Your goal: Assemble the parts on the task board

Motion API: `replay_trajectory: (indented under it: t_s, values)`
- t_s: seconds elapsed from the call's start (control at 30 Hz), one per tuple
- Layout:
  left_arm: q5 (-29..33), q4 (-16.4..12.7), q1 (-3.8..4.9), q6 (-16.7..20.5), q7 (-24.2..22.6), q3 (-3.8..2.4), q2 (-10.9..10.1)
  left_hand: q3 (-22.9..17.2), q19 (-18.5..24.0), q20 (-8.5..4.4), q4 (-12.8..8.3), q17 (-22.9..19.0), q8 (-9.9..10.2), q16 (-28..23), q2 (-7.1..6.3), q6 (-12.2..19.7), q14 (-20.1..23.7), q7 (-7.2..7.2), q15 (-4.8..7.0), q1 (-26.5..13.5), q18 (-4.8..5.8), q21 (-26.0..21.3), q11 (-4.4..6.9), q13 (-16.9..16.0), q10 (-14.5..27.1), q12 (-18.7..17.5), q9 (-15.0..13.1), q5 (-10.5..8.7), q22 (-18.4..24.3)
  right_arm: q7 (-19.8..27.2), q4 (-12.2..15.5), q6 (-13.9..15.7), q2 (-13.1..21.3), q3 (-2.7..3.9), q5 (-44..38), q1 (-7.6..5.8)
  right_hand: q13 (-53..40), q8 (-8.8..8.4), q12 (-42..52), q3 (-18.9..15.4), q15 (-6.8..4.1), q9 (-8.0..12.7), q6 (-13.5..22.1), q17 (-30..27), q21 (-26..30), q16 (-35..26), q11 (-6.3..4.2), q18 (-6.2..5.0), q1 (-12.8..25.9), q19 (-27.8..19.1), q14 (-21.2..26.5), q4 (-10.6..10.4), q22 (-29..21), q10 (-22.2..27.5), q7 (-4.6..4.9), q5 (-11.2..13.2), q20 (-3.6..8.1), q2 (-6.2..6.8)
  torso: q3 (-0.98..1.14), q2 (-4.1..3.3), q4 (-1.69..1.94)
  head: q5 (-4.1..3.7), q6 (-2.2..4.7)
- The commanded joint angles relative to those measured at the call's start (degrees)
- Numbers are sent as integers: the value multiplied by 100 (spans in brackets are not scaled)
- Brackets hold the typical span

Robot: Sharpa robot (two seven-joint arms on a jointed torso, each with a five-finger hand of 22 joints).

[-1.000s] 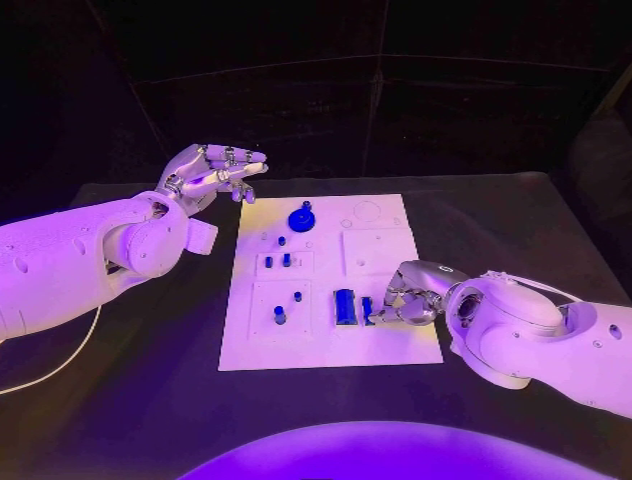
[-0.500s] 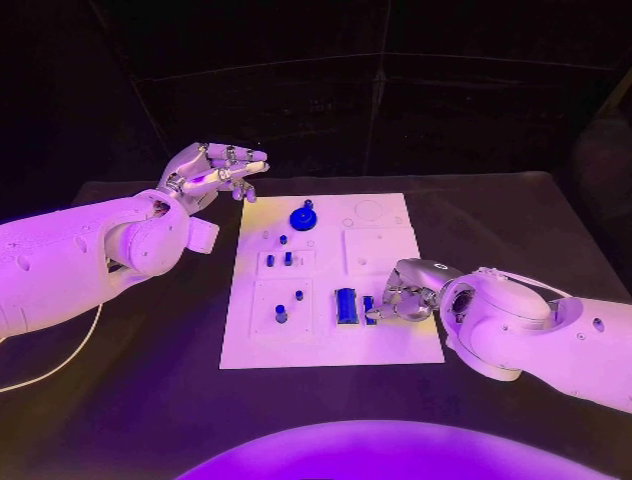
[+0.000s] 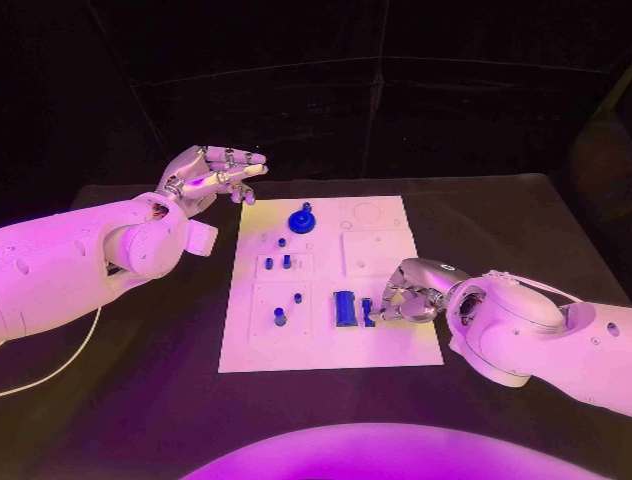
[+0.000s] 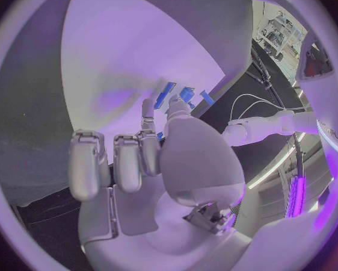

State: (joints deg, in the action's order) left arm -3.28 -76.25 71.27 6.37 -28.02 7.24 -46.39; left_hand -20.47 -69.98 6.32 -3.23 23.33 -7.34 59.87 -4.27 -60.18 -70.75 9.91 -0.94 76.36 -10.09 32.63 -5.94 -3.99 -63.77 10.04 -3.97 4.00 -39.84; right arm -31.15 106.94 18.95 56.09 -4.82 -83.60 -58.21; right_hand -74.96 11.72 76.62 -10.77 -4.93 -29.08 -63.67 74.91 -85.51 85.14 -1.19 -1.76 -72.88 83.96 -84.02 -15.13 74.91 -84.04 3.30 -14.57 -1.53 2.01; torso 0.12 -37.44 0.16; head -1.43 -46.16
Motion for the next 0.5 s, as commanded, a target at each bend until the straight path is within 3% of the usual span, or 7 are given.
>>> replay_trajectory:
  t_s: [0.03, 0.2, 0.23, 0.33, 0.37, 0.47, 0.5]
  values:
    - [73, 12, 7, -43, -32, -2, 19, 50, 5, 27, 0, -7, -37, -10, 30, 37, 47, 16, -5, -2, -35, -20, -12, 4, 49, 24, 1, 28, 9, 1188, -107, 533, 63, 6, 1100, -62, -403, -74, -334, -43, 82, 16, 118, 402, 227, -138, 75, -79, -75, -94, -360, 17, 655, 79, 61, -61, -69, 52, -17, 27, 33, -63, 88]
    - [338, 66, 6, 54, -99, 79, 62, 227, 293, 79, 75, -134, -63, -272, -87, 102, 446, 30, -68, -136, -19, -250, -38, 1, 124, 66, 5, 58, 130, 2851, -638, 646, 6, 8, 3013, -211, 468, -229, -1688, 153, 150, 44, 391, -670, 1178, -902, 174, -379, -903, -969, -51, 447, -422, 814, 179, 93, -143, -111, -34, 129, 58, -90, 202]
    - [392, 81, 6, 68, -119, 94, 73, 296, 532, 111, 103, -273, -74, -564, -109, 128, 700, 20, -81, -164, -16, -456, -51, 1, 138, 87, 6, 63, 247, 3164, -769, 642, -36, 9, 3493, -245, 821, -244, -2247, 258, 176, 49, 407, -1051, 1537, -1204, 195, -479, -1184, -1297, 104, 593, -803, 1165, 209, 186, -153, -176, -38, 150, 58, -91, 280]
    - [514, 126, 4, 135, -241, 144, 96, 382, 1067, 205, 183, -632, -93, -1378, -61, 158, 1119, 15, -153, -189, -1, -982, -75, 10, 110, 104, 8, 74, 579, 3993, -1214, 528, -204, 9, 4764, -353, 2049, -424, -4095, 495, 329, 150, 663, -2858, 3093, -2813, 364, -798, -1753, -2679, 1032, 885, -2309, 2355, 383, 428, -261, -302, -54, 221, 50, -50, 385]
    - [561, 158, 1, 153, -299, 159, 115, 404, 1225, 281, 241, -924, -100, -2089, -6, 132, 1037, 39, -202, -158, -32, -1330, -49, 34, 35, 42, 10, 75, 868, 4260, -1406, 460, -284, 10, 5174, -387, 2387, -505, -4430, 526, 422, 232, 749, -3527, 3534, -3544, 462, -824, -1821, -3003, 1452, 910, -2631, 2432, 461, 512, -340, -308, -59, 242, 43, -34, 428]
    - [685, 267, -18, 237, -445, 186, 171, 401, 1449, 409, 280, -1281, -58, -3034, 13, 111, 1192, 10, -347, -80, -26, -1790, -125, 37, -31, -126, 18, 76, 1269, 4832, -1948, 249, -538, 13, 6076, -484, 3266, -720, -5293, 628, 616, 461, 960, -4168, 4214, -4651, 592, -806, -2013, -3421, 2104, 941, -3028, 2664, 620, 559, -496, -320, -62, 293, 28, -39, 565]
    - [728, 301, -26, 261, -479, 190, 188, 396, 1535, 460, 286, -1358, -37, -3235, 18, 111, 1234, 2, -386, -58, -11, -1913, -136, 39, -30, -182, 19, 80, 1373, 4959, -2108, 186, -620, 16, 6257, -508, 3622, -790, -5579, 677, 687, 556, 1004, -4426, 4496, -5062, 693, -795, -2069, -3594, 2231, 928, -3200, 2652, 649, 572, -558, -328, -61, 299, 22, -35, 606]
